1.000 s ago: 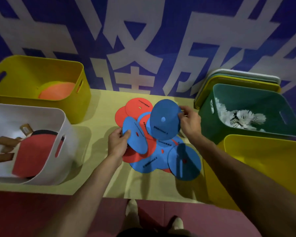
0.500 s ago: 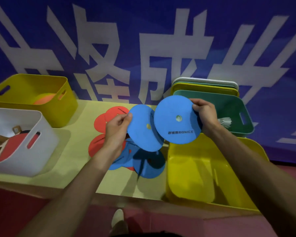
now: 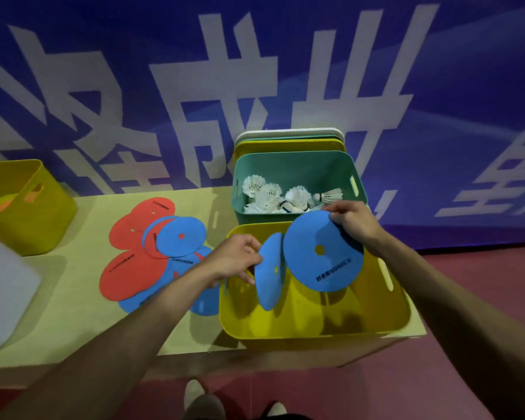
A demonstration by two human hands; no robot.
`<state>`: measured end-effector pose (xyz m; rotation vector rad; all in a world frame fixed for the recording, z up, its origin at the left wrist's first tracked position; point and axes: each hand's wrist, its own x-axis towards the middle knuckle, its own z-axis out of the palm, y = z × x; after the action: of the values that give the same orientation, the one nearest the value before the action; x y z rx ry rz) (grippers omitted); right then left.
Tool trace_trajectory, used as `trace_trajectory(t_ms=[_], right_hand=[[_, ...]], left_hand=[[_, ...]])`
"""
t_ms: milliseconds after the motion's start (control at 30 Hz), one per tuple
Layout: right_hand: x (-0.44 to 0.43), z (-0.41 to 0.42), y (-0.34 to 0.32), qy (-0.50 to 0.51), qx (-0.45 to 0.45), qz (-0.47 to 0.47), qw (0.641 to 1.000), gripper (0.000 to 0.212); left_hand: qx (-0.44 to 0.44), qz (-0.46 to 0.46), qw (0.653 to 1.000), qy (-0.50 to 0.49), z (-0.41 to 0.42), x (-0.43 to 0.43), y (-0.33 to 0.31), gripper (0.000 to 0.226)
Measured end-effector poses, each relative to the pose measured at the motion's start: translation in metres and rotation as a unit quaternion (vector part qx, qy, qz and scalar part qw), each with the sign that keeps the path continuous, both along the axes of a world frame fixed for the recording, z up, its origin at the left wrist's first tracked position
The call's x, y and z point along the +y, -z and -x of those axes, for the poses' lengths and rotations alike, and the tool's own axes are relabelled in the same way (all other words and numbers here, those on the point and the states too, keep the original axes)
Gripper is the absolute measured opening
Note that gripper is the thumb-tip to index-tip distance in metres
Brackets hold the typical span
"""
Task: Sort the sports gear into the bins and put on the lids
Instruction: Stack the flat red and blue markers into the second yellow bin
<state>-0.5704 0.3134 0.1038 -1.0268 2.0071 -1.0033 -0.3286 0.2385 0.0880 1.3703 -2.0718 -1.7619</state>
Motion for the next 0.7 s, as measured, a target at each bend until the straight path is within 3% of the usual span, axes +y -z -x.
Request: trace_trajectory(t_ms=[167, 300, 400, 500, 567, 667, 700], right_hand=[[0.016, 0.014, 0.016, -0.099, 0.122, -0.078, 0.984, 0.019], [0.021, 0.016, 0.031, -0.148, 0.145, -0.125, 0.97, 0.024], [0.018, 0.011, 0.041, -0.169, 0.142, -0.146, 0.964, 0.025], [0.01, 0.001, 0.051, -0.199, 0.139, -0.165, 0.956, 0.025], [0.003, -0.008, 0.06, -0.221, 0.131, -0.173, 0.951, 0.024], [-0.008, -0.021, 0.071, -0.236, 0.112, -0.187, 0.947, 0.023], [-0.012, -0.025, 0.074, -0.237, 0.102, -0.191, 0.947, 0.022]], left_hand=[[-0.136, 0.0, 0.988, 0.08, 0.03, 0.001, 0.04, 0.019], [-0.209, 0.031, 0.974, 0.084, 0.04, 0.0, 0.061, 0.029], [-0.258, 0.104, 0.956, 0.091, 0.041, -0.007, 0.068, 0.015], [-0.323, 0.192, 0.917, 0.133, 0.037, -0.01, 0.062, 0.01], [-0.342, 0.209, 0.904, 0.147, 0.034, -0.011, 0.058, 0.01], [-0.308, 0.207, 0.915, 0.157, 0.028, -0.014, 0.046, 0.003], [-0.28, 0.2, 0.925, 0.157, 0.024, -0.017, 0.042, 0.011]])
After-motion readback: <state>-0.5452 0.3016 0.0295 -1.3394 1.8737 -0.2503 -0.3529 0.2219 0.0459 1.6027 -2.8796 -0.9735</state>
